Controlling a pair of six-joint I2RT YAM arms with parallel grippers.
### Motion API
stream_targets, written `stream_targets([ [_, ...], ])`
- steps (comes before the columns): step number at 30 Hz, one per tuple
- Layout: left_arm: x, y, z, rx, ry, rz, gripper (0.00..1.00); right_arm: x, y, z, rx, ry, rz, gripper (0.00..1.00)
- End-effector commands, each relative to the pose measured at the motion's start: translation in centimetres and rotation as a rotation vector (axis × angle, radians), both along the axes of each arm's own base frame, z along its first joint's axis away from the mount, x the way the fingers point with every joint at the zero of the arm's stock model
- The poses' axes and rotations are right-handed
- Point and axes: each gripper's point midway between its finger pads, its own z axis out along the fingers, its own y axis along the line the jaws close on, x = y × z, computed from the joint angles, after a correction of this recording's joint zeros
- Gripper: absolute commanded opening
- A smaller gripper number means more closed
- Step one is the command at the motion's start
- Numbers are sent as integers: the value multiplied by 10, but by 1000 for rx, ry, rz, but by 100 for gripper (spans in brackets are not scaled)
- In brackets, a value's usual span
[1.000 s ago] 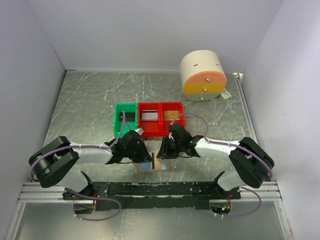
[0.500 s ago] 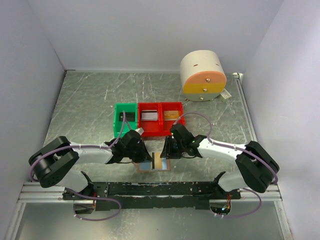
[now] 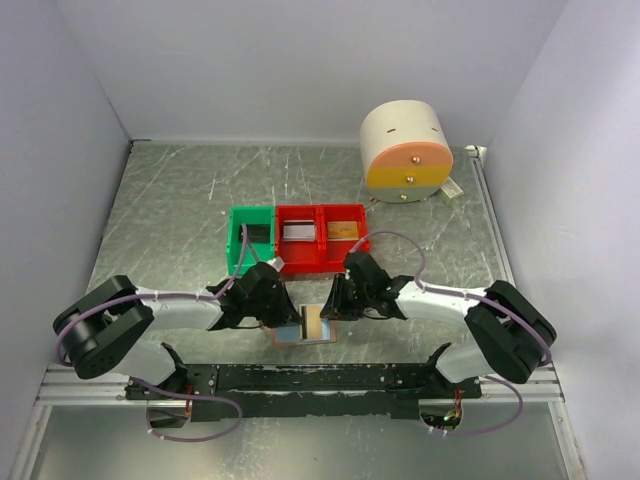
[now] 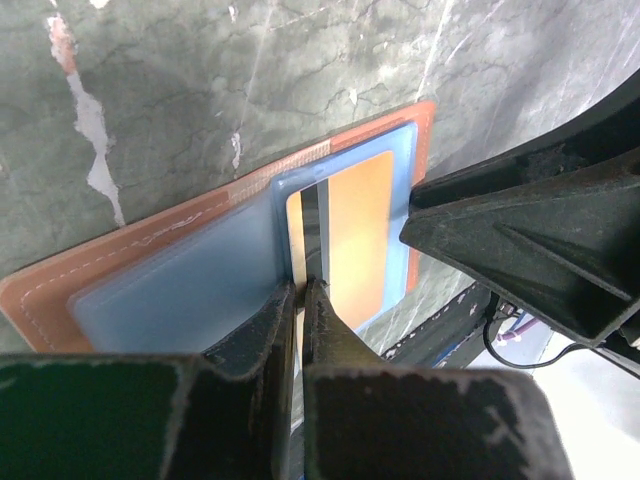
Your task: Take the credit cards out of the card holder
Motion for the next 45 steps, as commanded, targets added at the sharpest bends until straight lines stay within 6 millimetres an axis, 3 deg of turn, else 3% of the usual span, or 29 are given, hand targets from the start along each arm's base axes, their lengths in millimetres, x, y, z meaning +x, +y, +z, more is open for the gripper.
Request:
stream_targets([
  [1, -4, 9, -11, 34, 8, 19, 7, -16, 8, -6, 101, 59, 16, 29],
  [6, -6, 10, -14, 30, 16, 19, 7, -14, 34, 20, 293, 58, 29, 28],
  [12, -4, 11, -12, 40, 8, 19, 7, -6, 52, 38, 365, 40, 67, 26],
  [21, -1, 12, -10, 60, -3, 15, 7, -2, 43, 36, 294, 15, 48, 0],
  [27, 1, 15, -8, 81, -16, 26, 7, 0, 31, 28, 245, 18, 11, 0],
  [31, 2, 18, -8, 90, -20, 39, 7, 1, 24, 22, 201, 26, 0, 11],
  [37, 4, 20, -6, 95, -28, 50, 7, 0, 23, 20, 200, 37, 2, 16],
  [45, 4, 21, -5, 99, -32, 55, 7, 0, 23, 21, 203, 36, 2, 12],
])
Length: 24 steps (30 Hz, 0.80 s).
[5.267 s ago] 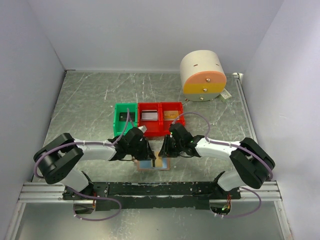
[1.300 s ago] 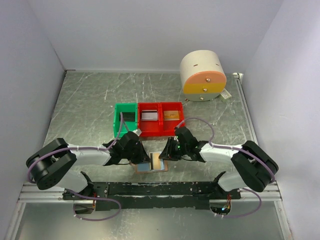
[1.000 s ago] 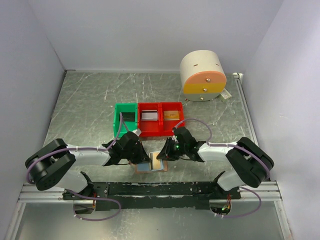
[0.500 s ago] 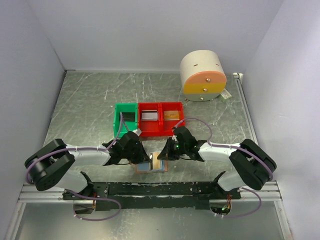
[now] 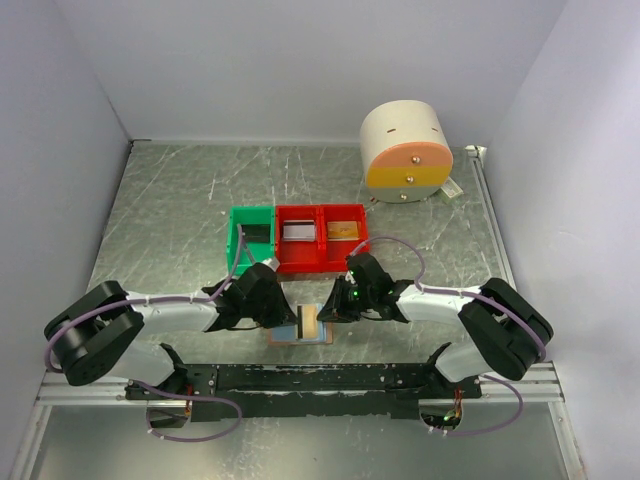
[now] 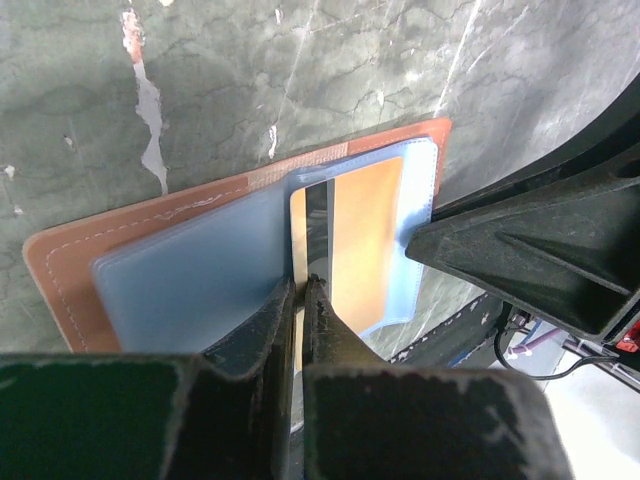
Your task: Take the credit cards out of the card holder
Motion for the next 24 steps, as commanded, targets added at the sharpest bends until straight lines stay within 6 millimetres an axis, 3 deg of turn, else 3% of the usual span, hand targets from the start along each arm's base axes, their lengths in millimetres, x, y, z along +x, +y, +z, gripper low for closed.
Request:
stream_targets([
  [1, 3, 10, -5, 62, -20, 16, 7, 6, 9, 17, 47, -31, 14, 10],
  [5, 4, 12, -3, 63, -28, 28, 7, 7, 8, 15, 29, -33, 21, 1],
  [14, 7, 14, 2, 68, -44, 40, 7, 15, -1, 13, -68, -61, 25, 4],
  [19, 6, 15, 2, 70, -42, 40, 7, 20, -4, 18, -96, -86, 26, 17],
  [24, 7, 15, 3, 68, -43, 42, 7, 31, -4, 36, -105, -164, 23, 23],
])
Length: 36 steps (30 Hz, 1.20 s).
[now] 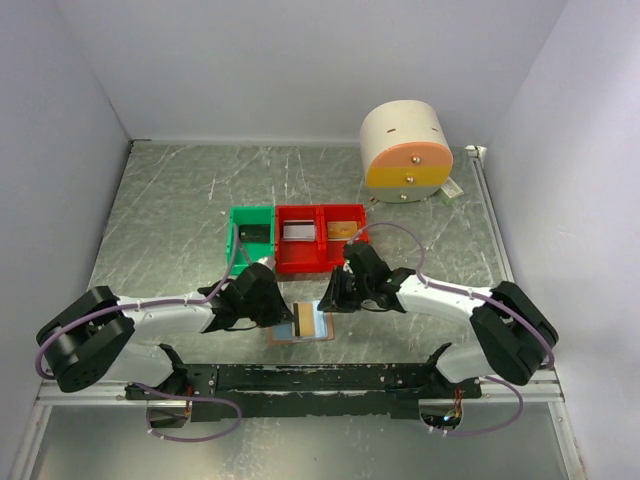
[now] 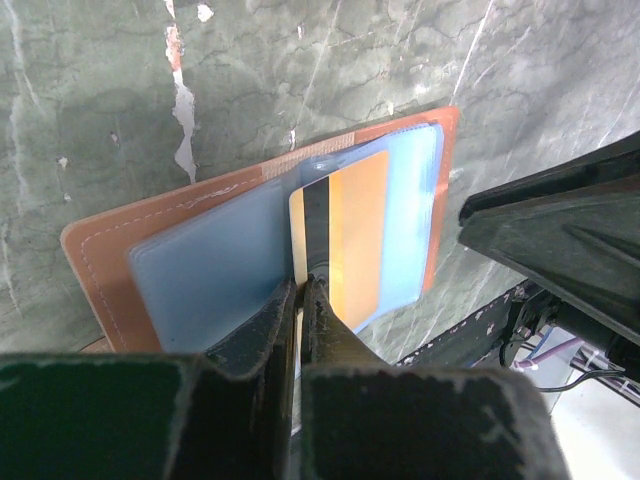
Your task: Take the credit cards out of the card holder
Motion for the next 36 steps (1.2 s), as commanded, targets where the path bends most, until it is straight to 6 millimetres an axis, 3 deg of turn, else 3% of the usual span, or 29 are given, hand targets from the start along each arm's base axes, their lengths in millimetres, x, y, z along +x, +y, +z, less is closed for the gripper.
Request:
stream_targets([
  [1, 2, 6, -1, 40, -15, 7, 7, 16, 3, 27, 6, -107, 10, 23],
  [5, 2, 7, 0, 39, -18, 11, 7, 11, 20, 36, 71, -121, 77, 23],
  [8, 2, 8, 1, 36, -21, 15, 7, 4, 31, 26, 76, -85, 116, 22],
  [14, 1, 9, 2, 43, -23, 14, 7, -8, 20, -13, -27, 12, 90, 22],
  [20, 2, 7, 1, 44, -19, 2, 7, -12, 13, -25, -65, 32, 92, 22],
  [29, -2, -13, 9, -82, -7, -24, 33, -17, 13, -32, -54, 55, 92, 18],
  [36, -7, -19, 5, -157, 24, -14, 31, -26, 11, -41, -39, 86, 89, 17],
])
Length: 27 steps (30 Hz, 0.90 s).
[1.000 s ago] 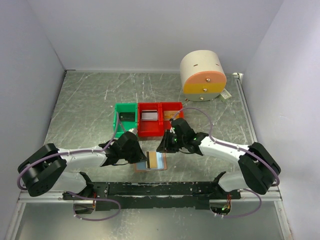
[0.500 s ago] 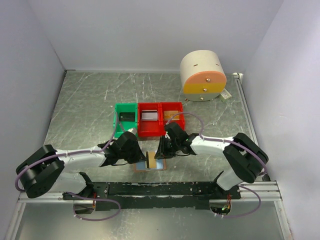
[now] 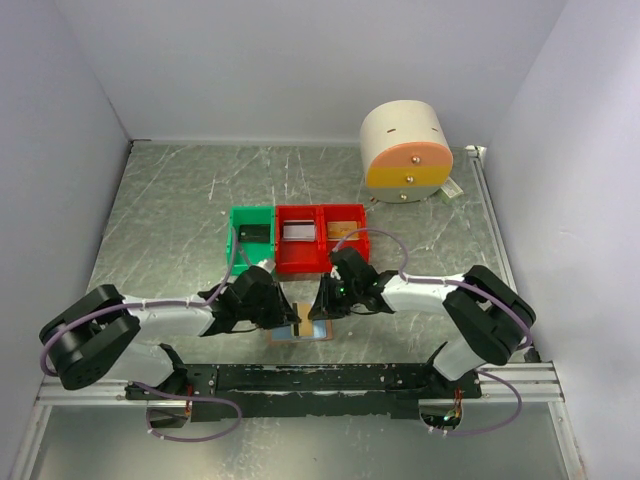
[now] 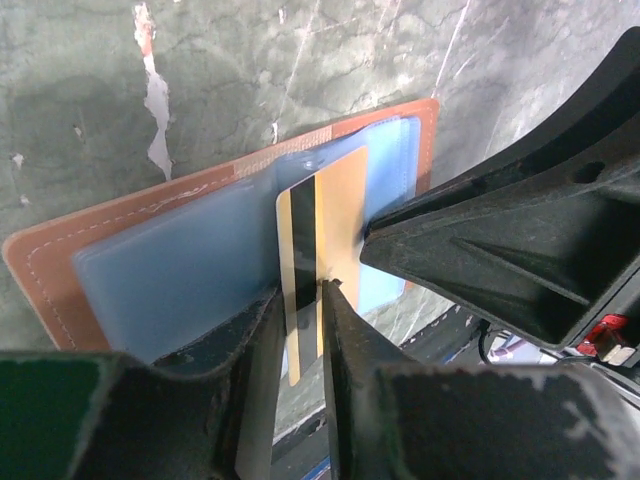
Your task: Take the credit cards out of the card holder
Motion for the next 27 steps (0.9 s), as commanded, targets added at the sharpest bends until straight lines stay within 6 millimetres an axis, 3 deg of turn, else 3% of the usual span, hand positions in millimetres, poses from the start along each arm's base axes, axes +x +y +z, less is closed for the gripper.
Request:
stream_targets([
  [1, -4, -12, 4, -98, 15, -8, 30, -15, -14, -23, -63, 57, -1, 16],
  [8, -2, -2, 3, -67, 7, 23, 7, -12, -18, -24, -97, 39, -1, 16],
  [18, 10, 43, 25, 115, -101, 124, 7, 2, -20, -12, -136, -25, -7, 16],
  [27, 15, 58, 57, 129, -179, 154, 7, 25, 0, 44, -3, -179, -7, 21],
])
